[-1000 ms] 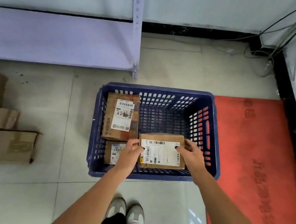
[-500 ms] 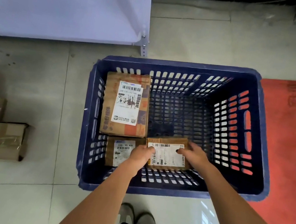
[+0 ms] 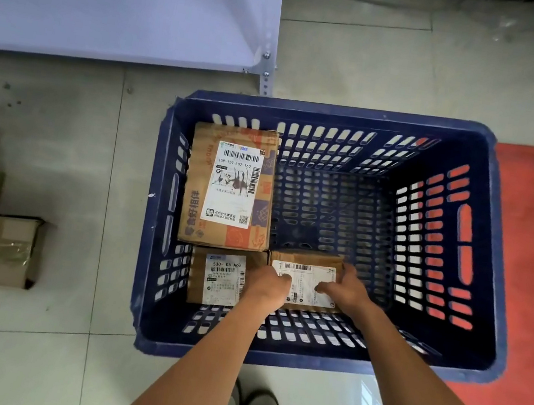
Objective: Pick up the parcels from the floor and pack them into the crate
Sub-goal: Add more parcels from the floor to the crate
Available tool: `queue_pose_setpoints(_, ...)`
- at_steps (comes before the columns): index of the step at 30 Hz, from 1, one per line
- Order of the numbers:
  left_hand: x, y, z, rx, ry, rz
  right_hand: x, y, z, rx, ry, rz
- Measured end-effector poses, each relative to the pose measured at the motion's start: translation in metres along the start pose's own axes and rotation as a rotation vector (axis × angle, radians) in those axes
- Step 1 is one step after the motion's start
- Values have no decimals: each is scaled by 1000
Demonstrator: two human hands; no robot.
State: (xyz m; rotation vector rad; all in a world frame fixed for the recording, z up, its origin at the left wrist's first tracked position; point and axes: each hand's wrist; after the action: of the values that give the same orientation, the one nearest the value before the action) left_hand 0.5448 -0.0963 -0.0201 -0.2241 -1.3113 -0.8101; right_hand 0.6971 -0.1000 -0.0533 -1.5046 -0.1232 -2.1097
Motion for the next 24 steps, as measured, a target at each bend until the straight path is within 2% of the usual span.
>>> queue_pose_setpoints(4, 2, 0, -3, 44, 59, 1, 4, 6, -4, 31, -31, -14)
queue_pose_setpoints(8, 20, -1, -2, 196, 62, -56, 14, 3, 3, 62, -26, 7)
queue_pose_setpoints(14, 70, -4, 15, 448, 138, -137, 77, -16, 14, -49, 46, 203)
queue_pose_setpoints(18, 126, -2, 46, 681, 142, -218, 138, -39, 12, -191, 43, 322)
queue_pose_setpoints(24, 178, 1, 134, 769, 247, -371, 215, -108, -5, -345, 10, 441)
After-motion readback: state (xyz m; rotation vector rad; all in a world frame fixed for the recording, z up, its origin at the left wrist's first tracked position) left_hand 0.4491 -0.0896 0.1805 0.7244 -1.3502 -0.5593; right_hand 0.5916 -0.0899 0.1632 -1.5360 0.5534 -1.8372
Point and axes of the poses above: each hand's wrist, its own x-axis away from the middle knuckle, its own z-axis out of the back of the hand, y = z × x
